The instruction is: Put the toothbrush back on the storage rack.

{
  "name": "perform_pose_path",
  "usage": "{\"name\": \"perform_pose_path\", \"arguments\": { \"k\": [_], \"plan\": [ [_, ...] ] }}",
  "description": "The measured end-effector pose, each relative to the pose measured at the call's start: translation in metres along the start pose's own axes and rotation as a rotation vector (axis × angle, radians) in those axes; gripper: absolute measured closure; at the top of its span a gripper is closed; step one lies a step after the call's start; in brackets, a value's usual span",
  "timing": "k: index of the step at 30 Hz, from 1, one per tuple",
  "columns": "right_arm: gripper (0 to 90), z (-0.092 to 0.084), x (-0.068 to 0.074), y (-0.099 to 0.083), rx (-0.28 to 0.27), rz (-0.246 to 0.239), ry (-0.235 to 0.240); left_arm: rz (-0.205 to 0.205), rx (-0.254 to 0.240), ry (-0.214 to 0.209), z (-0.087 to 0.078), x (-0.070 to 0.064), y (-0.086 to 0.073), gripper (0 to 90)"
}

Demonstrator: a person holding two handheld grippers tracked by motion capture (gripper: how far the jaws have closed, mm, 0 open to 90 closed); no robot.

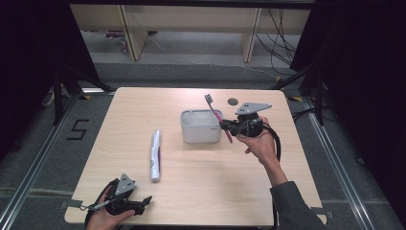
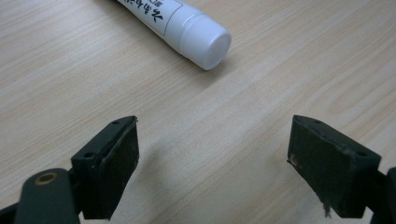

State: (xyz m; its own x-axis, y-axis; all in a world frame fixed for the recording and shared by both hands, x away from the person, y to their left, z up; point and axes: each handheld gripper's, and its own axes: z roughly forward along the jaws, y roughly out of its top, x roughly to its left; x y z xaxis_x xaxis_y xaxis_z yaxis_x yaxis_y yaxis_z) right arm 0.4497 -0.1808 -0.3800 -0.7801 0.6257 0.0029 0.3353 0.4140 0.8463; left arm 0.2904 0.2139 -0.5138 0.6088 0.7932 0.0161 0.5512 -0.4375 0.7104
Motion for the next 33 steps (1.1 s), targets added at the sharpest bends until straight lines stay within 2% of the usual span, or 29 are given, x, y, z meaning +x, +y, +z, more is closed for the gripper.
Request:
{"name": "perform_pose_path", "arguments": {
  "k": [1,4,6,8,9,10,14,15,18,19,22,23,25,29,33],
  "plan": [
    [84.4,0.000,0.000,0.001,0.000,0.021,0.010,0.004,0.009,-0.002,-0.001,0.001,0.001,16.1],
    [84.4,0.001,-0.004,0.003,-0.023,0.013,0.000,0.001,0.003,-0.003,0.000,0.000,0.000,16.1],
    [84.4,0.000,-0.005,0.006,-0.038,0.025,0.002,-0.001,0.001,-0.002,0.000,0.000,0.000,16.1],
    [84.3,0.001,-0.007,0.008,-0.068,0.053,0.007,-0.005,0.001,-0.002,0.000,0.000,0.000,16.0],
    [84.3,0.001,-0.007,0.008,-0.068,0.053,0.007,-0.005,0.001,-0.002,0.000,0.000,0.000,16.0],
    [84.4,0.000,-0.008,0.009,-0.060,0.073,0.010,-0.001,0.007,-0.001,0.000,0.000,0.000,16.0],
    [84.3,0.003,-0.012,0.012,-0.093,0.071,0.007,-0.001,-0.002,0.005,0.000,0.000,0.000,16.0],
    [84.3,0.004,-0.013,0.012,-0.108,0.084,0.010,0.003,0.007,0.005,-0.001,0.000,0.000,16.0],
    [84.3,0.004,-0.015,0.014,-0.116,0.085,0.001,0.002,0.009,-0.004,-0.001,0.000,0.000,15.9],
    [84.3,0.006,-0.017,0.016,-0.126,0.104,0.000,0.001,0.012,-0.004,-0.001,0.000,0.001,15.9],
    [84.3,0.007,-0.020,0.017,-0.128,0.088,-0.009,0.002,0.015,-0.004,-0.001,0.000,0.001,15.9],
    [84.3,0.009,-0.020,0.017,-0.140,0.126,0.000,0.001,0.007,-0.002,-0.001,0.000,0.000,15.9],
    [84.4,0.010,-0.023,0.017,-0.142,0.118,-0.009,-0.002,0.000,-0.002,0.000,0.000,0.000,15.9],
    [84.3,0.015,-0.026,0.017,-0.154,0.144,-0.004,-0.001,-0.001,-0.001,0.000,0.000,0.000,15.9],
    [84.3,0.020,-0.029,0.017,-0.170,0.144,-0.018,0.000,-0.001,0.005,0.000,0.000,0.000,15.9]
  ]
}}
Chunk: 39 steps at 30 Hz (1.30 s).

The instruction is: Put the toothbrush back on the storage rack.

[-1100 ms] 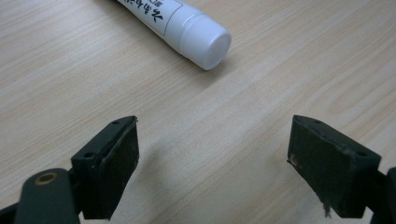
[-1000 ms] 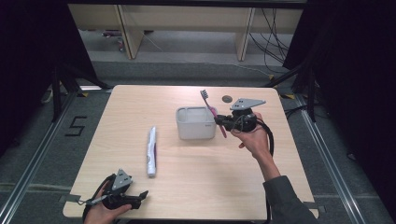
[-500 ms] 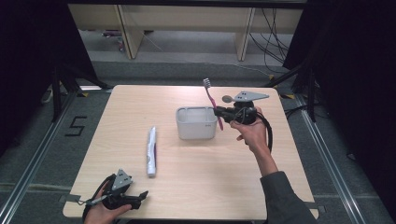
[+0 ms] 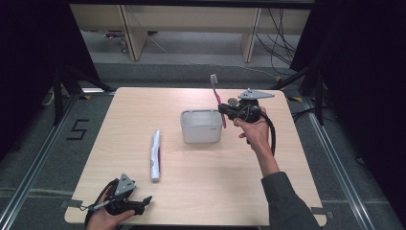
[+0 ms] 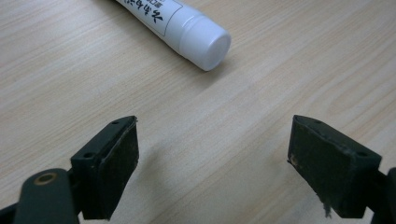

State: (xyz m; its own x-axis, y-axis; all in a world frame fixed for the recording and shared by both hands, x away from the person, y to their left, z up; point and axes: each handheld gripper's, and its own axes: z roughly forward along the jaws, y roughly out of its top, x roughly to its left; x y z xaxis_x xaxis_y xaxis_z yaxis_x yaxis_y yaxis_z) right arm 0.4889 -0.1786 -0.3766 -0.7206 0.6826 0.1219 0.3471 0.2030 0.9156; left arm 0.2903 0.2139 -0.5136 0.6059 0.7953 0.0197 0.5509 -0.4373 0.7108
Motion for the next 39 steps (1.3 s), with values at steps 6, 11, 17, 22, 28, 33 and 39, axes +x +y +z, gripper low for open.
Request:
{"name": "perform_pose_path", "arguments": {
  "k": [6,11,17,22,28,33,39],
  "plan": [
    [84.3,0.006,-0.004,0.003,-0.019,0.004,-0.015,-0.003,-0.003,-0.011,0.000,0.000,0.000,15.9],
    [84.4,0.011,-0.003,0.008,-0.015,0.035,-0.014,-0.001,-0.004,-0.010,0.000,-0.001,0.000,15.9],
    [84.3,0.021,-0.007,0.009,-0.020,0.034,-0.013,-0.003,-0.005,-0.013,0.000,-0.001,0.000,15.9],
    [84.3,0.029,-0.010,0.008,-0.017,0.044,-0.035,-0.003,-0.006,-0.014,0.000,-0.001,0.000,15.9],
    [84.3,0.037,-0.013,0.004,-0.015,0.057,-0.054,-0.005,-0.005,-0.018,0.000,-0.002,0.000,15.9],
    [84.3,0.043,-0.016,0.000,-0.010,0.089,-0.060,0.005,0.009,-0.013,-0.001,-0.002,0.001,15.9],
    [84.2,0.047,-0.020,-0.006,-0.012,0.089,-0.081,0.000,0.005,-0.021,-0.001,-0.002,0.001,15.9]
  ]
}}
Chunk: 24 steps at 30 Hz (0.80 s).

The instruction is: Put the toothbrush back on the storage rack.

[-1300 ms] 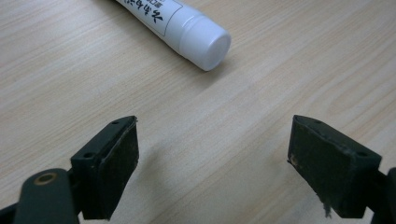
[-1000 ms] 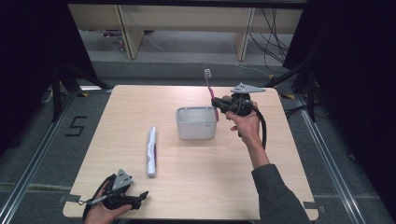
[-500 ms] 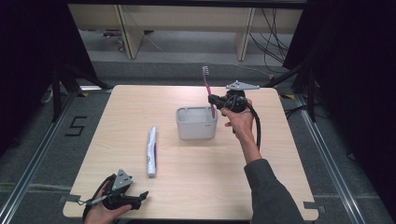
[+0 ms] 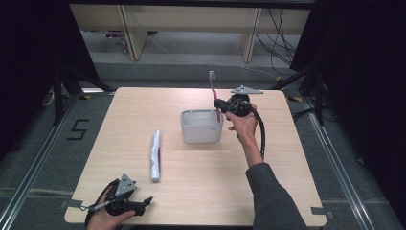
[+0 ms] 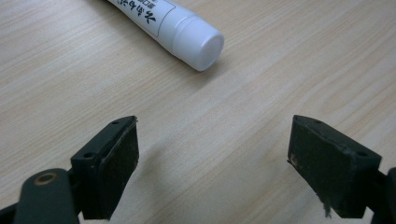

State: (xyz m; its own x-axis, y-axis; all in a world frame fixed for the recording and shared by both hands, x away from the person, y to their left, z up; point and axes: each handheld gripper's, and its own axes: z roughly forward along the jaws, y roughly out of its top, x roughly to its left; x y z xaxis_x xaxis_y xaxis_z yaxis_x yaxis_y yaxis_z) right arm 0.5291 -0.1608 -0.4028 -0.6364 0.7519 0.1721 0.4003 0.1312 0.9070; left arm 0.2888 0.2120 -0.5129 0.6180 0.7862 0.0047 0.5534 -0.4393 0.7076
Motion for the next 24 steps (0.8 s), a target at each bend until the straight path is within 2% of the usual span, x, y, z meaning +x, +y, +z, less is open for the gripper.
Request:
{"name": "perform_pose_path", "arguments": {
  "k": [1,3,4,5,8,9,10,11,12,15,16,17,24],
  "plan": [
    [84.2,0.000,0.001,-0.001,0.013,0.030,-0.007,-0.001,-0.002,0.002,0.000,0.000,0.000,15.9],
    [84.2,0.002,-0.001,-0.004,0.009,0.023,-0.008,-0.001,-0.001,0.002,0.000,0.000,0.000,15.9],
    [84.2,0.001,0.002,-0.005,0.027,0.060,-0.009,0.000,0.000,0.002,0.000,0.000,0.000,15.9],
    [84.2,0.003,-0.002,-0.006,0.015,0.022,-0.011,0.000,0.000,0.002,0.000,0.000,0.000,15.9],
    [84.2,0.005,-0.002,-0.010,0.018,0.019,-0.021,-0.011,-0.012,-0.002,0.001,-0.001,0.000,15.9],
    [84.2,0.005,-0.002,-0.011,0.027,0.037,-0.017,-0.008,-0.011,-0.002,0.001,-0.001,0.000,15.9],
    [84.2,0.007,-0.004,-0.013,0.016,0.016,-0.022,-0.009,-0.017,-0.002,0.001,-0.001,0.000,16.0],
    [84.2,0.007,-0.002,-0.014,0.024,0.041,-0.026,-0.002,-0.010,-0.002,0.001,-0.001,0.000,15.9],
    [84.2,0.008,-0.004,-0.016,0.019,0.026,-0.027,-0.003,-0.011,-0.002,0.001,-0.001,0.000,16.0],
    [84.1,0.009,-0.003,-0.017,0.026,0.045,-0.032,-0.001,-0.007,-0.001,0.001,-0.001,0.000,15.9],
    [84.1,0.009,-0.001,-0.018,0.030,0.065,-0.037,-0.008,-0.011,-0.001,0.001,-0.002,0.000,16.0],
    [84.1,0.010,-0.004,-0.018,0.022,0.036,-0.034,-0.002,-0.006,0.000,0.001,-0.001,0.000,15.9],
    [84.0,0.012,-0.004,-0.020,0.027,0.038,-0.049,-0.002,-0.009,0.001,0.001,-0.001,0.000,16.0]
  ]
}}
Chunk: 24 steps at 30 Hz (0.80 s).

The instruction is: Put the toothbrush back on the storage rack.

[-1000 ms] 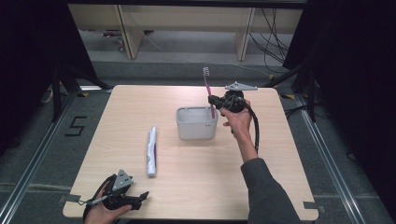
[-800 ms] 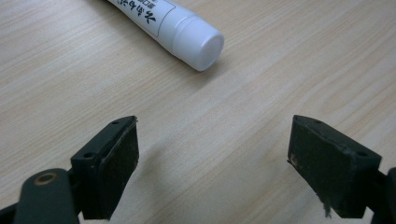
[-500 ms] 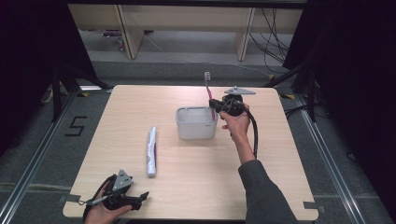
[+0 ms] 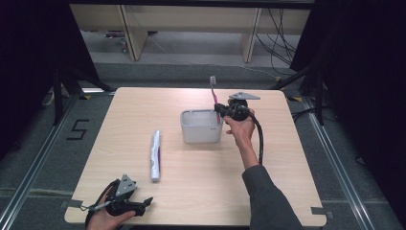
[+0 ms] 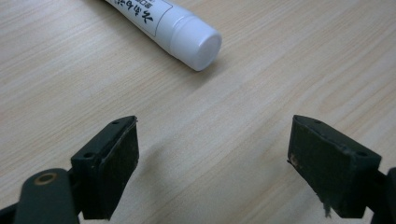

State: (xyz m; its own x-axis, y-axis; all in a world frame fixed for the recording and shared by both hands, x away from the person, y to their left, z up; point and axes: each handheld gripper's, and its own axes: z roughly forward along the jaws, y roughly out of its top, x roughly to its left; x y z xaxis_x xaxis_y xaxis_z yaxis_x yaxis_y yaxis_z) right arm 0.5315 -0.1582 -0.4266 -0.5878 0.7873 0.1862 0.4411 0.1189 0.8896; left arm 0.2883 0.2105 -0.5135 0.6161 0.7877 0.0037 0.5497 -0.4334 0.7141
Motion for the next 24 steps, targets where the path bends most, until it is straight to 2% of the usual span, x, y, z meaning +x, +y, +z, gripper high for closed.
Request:
{"name": "perform_pose_path", "arguments": {
  "k": [1,2,4,6,12,14,15,16,17,18,20,22,24],
  "plan": [
    [84.0,-0.0004,0.0009,-0.0005,0.004,0.015,-0.002,-0.001,-0.001,-0.003,0.0001,0.0000,-0.0001,16.0],
    [84.0,0.0000,0.0021,-0.0019,0.009,0.009,-0.018,-0.002,-0.008,-0.004,0.0005,0.0000,-0.0004,16.1],
    [83.9,0.0012,-0.0002,-0.0032,0.006,-0.015,-0.019,0.002,0.002,0.000,-0.0002,0.0002,0.0001,16.1],
    [83.8,0.0006,0.0007,-0.0047,0.019,0.002,-0.022,0.001,0.001,-0.002,0.0001,0.0001,0.0000,16.1],
    [83.4,0.0014,-0.0018,-0.0072,0.015,-0.014,-0.028,0.000,0.002,-0.001,0.0001,0.0001,0.0000,16.1],
    [82.8,0.0011,-0.0003,-0.0077,0.015,0.009,-0.036,-0.001,0.000,0.000,0.0002,0.0000,0.0000,16.1],
    [82.3,0.0011,-0.0018,-0.0075,0.011,-0.011,-0.039,0.000,0.000,0.000,0.0001,0.0000,0.0000,16.1],
    [82.4,0.0005,0.0000,-0.0076,0.018,0.012,-0.040,0.000,0.000,-0.001,0.0001,0.0000,0.0000,16.1],
    [81.7,0.0005,-0.0019,-0.0068,0.014,-0.009,-0.034,0.002,-0.001,-0.001,-0.0001,0.0001,0.0001,16.1],
    [81.8,0.0000,-0.0001,-0.0067,0.013,0.013,-0.030,0.001,-0.009,-0.006,0.0003,0.0004,0.0000,16.1],
    [81.7,-0.0002,-0.0018,-0.0065,0.009,-0.016,-0.038,0.002,-0.007,-0.005,-0.0001,0.0003,0.0001,16.1],
    [80.7,-0.0023,-0.0014,-0.0060,0.017,-0.006,-0.028,0.004,-0.004,-0.002,0.0000,0.0002,0.0001,16.1],
    [79.3,-0.0043,-0.0021,-0.0056,0.006,-0.021,-0.025,0.000,-0.009,-0.006,0.0002,0.0002,-0.0001,16.1]
  ]
}}
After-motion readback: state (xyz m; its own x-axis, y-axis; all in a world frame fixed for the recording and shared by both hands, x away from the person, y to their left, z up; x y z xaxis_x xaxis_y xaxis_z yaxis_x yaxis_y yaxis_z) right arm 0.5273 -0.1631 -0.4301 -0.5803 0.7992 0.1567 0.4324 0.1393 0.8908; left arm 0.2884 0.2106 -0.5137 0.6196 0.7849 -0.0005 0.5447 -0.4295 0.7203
